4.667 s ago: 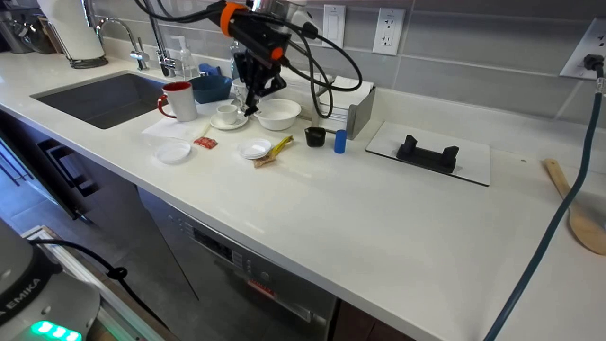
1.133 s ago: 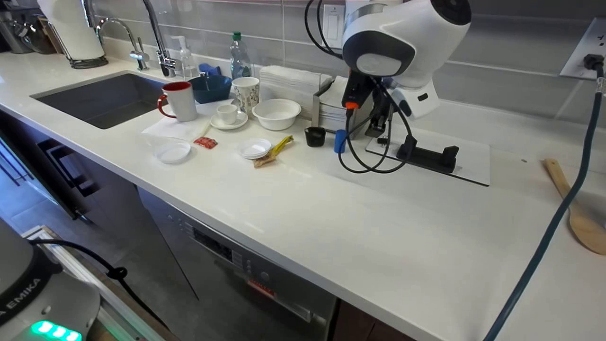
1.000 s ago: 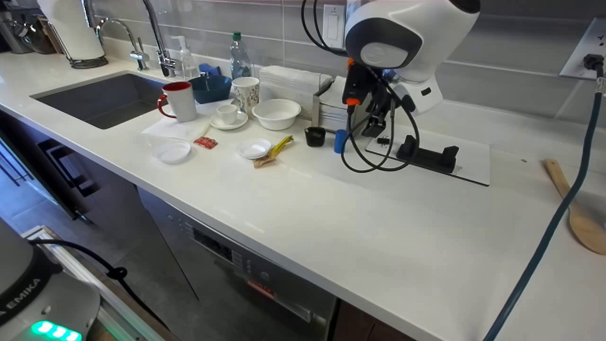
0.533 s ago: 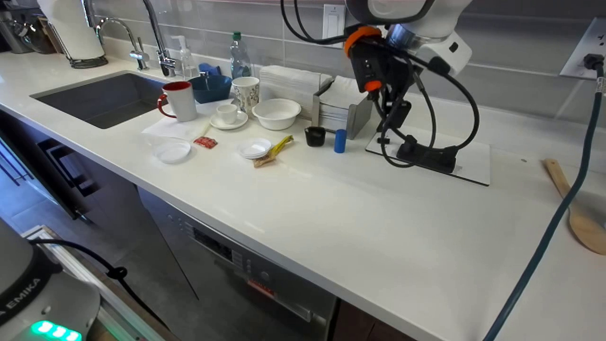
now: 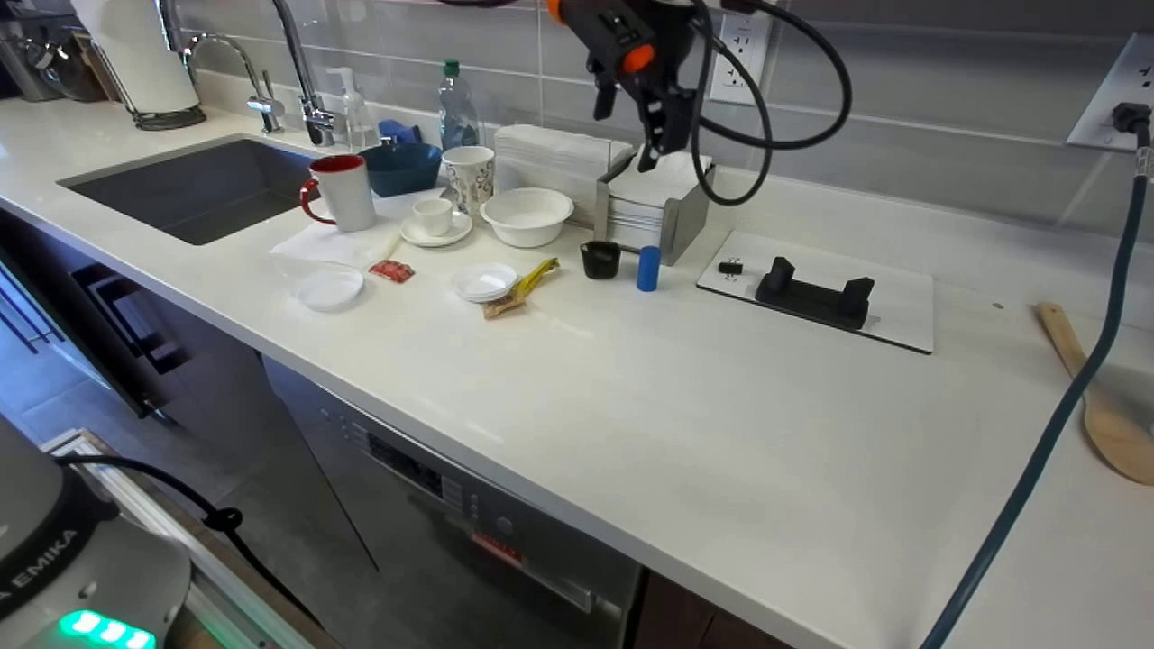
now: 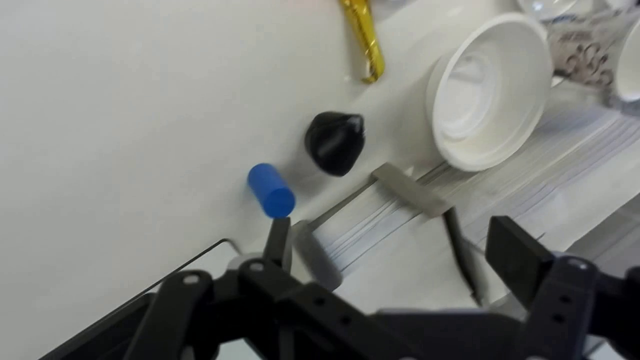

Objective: Lift the paper clip and put it on the white object

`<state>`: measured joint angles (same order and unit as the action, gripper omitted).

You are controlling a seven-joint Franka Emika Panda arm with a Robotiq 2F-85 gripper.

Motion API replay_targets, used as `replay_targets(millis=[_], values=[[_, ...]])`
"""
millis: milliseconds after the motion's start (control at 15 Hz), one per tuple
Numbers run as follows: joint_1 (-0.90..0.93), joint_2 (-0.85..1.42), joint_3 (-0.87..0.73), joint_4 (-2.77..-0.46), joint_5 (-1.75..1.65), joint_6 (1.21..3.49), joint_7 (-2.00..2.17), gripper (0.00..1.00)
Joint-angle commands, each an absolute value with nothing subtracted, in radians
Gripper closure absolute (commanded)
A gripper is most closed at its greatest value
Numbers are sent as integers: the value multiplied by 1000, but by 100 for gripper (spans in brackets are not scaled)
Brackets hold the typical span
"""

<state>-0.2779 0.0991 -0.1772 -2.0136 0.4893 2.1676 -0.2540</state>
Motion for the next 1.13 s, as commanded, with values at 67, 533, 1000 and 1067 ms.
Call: replay_targets(millis=[67, 533, 1000, 1067], values=[[-199, -69, -141, -2156, 408, 2084, -329, 0], [-55, -258, -61, -2318, 317, 2104, -410, 0], [52, -327, -52, -2359, 344, 2163, -432, 0], [54, -339, -53, -2367, 344, 2165, -435, 0]])
